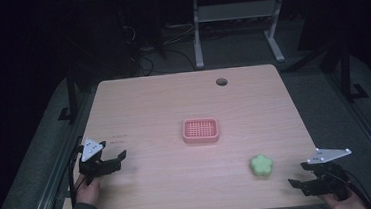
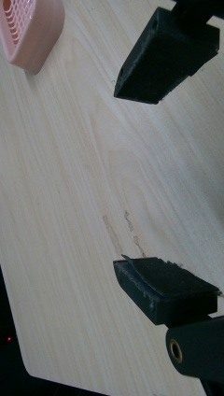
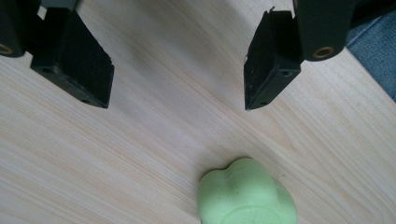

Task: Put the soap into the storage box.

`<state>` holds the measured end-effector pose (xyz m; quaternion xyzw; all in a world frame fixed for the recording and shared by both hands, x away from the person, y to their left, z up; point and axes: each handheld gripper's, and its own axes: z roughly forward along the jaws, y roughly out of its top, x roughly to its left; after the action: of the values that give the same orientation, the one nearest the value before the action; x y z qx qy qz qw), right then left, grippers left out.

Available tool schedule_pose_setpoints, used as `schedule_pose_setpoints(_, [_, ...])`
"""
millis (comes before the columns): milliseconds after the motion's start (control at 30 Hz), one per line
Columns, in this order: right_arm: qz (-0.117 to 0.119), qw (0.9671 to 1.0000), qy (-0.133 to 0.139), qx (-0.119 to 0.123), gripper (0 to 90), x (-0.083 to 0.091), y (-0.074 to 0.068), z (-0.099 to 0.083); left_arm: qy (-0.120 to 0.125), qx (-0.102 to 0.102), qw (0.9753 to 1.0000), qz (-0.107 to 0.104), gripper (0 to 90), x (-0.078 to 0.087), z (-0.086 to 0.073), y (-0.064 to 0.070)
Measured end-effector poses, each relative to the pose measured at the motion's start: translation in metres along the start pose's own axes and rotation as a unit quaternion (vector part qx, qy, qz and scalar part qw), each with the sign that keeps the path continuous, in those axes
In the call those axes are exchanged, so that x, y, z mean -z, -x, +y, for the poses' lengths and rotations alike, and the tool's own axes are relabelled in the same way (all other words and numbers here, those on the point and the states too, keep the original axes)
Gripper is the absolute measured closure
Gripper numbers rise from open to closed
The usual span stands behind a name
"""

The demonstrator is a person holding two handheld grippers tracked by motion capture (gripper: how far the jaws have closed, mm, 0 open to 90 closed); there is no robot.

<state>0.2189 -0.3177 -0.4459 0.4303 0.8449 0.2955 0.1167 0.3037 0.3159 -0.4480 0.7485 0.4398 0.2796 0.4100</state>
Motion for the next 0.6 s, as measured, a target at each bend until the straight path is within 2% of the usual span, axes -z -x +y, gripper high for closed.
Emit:
schedule_pose_setpoints(167, [-0.001,1.0000,0.002,0.008,23.1,-0.001,-0.003,0.003,0.002,-0.002,1.0000,-0.003,14.3,0.001,0.000,0.001])
schedule_pose_setpoints(267, [-0.001,0.9999,-0.006,0.011,22.8,-0.001,-0.006,0.006,0.002,-0.003,1.0000,-0.003,14.4,0.000,0.000,0.001])
schedule_pose_setpoints(533, [0.002,0.9994,-0.009,0.032,22.4,-0.001,-0.010,0.019,-0.001,-0.007,1.0000,-0.004,14.3,0.001,0.000,0.002])
schedule_pose_setpoints(567, [0.001,0.9990,-0.016,0.042,22.5,-0.001,-0.010,0.024,0.000,-0.007,1.0000,-0.004,14.4,0.002,0.000,0.002])
schedule_pose_setpoints(600, [0.001,0.9989,-0.018,0.043,22.4,-0.001,-0.011,0.026,-0.003,-0.015,0.9999,-0.003,14.3,0.002,0.000,0.001])
